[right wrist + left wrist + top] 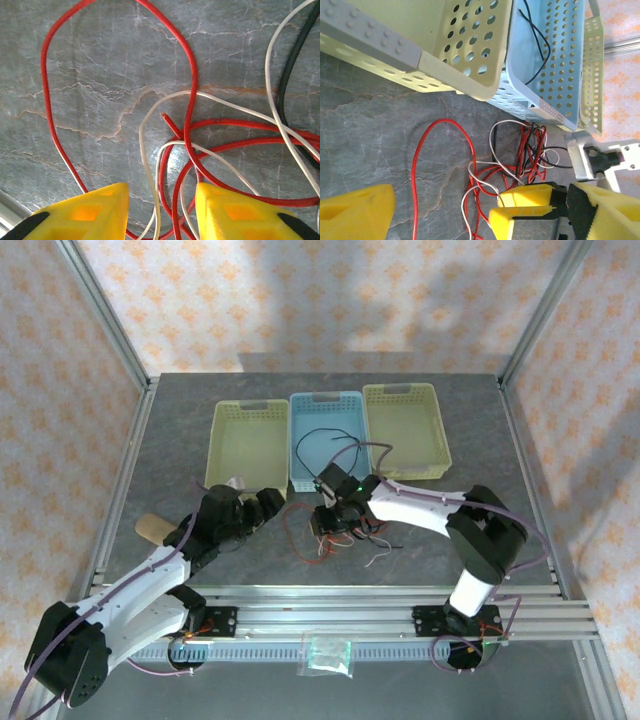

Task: Untangle the cables

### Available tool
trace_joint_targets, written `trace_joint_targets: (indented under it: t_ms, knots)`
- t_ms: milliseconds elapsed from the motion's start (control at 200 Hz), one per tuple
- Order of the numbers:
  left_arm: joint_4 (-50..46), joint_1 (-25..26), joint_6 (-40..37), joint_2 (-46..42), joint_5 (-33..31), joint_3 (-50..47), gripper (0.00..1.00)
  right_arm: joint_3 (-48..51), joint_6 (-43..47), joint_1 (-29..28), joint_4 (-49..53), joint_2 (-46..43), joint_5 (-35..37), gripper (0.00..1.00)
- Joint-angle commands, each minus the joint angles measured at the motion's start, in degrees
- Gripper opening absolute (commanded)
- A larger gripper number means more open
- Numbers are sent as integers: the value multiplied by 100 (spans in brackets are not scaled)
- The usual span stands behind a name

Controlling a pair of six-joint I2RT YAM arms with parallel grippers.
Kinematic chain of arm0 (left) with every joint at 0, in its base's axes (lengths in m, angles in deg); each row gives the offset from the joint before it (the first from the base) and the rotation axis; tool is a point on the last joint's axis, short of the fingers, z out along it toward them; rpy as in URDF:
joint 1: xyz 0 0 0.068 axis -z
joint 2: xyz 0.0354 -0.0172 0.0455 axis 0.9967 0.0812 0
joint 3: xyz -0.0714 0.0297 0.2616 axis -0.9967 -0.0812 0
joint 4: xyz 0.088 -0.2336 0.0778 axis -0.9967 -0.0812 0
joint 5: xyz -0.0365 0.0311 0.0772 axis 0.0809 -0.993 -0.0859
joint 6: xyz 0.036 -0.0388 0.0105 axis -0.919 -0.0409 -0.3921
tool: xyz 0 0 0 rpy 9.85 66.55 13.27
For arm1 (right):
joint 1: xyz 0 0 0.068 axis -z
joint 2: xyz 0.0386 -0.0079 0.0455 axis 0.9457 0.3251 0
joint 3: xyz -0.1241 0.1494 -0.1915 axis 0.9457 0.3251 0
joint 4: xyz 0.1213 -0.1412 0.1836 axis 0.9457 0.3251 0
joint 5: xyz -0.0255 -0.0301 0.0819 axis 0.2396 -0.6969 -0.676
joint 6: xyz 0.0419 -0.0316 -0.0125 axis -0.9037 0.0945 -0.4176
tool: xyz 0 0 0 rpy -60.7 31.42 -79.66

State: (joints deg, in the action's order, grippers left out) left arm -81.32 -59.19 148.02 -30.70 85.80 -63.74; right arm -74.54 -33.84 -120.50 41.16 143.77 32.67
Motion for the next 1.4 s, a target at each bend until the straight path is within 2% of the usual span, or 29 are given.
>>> trace_joint_targets:
  t_ms: [0,140,245,335,401,476,651,821,996,1152,1397]
  knots:
    - [322,-45,81,83,70,-85,89,-184,91,-44,132,108,-63,38]
    - [300,-50,-34,134,49,-21,89,-227,47,-39,77,77,-25,25]
    - [163,-53,-183,103,-87,92,89,-264,38,-42,57,27,30,21]
    - [150,-54,-265,147,-157,196,93,-299,-9,-45,93,-32,221,6]
    - [142,-49,-353,271,-149,327,95,-303,-81,-45,86,-149,384,0]
    - [128,-49,-492,452,-133,511,99,-339,-120,-43,81,-310,532,0]
    - [170,-44,-793,735,-154,965,99,-446,-137,-42,106,-745,810,0]
    - [-122,121,-965,766,-529,1593,99,-456,-172,-38,-60,-1323,1002,0]
    - [-472,762,-938,847,-1461,2201,99,-785,-224,-44,107,-1722,1142,0]
    - [-489,1349,-1048,970,-2205,2535,99,-1193,-260,-39,293,-2027,1584,0]
    - [40,1777,-1458,1062,-2252,2397,99,-1479,-225,-45,376,-2501,2217,0]
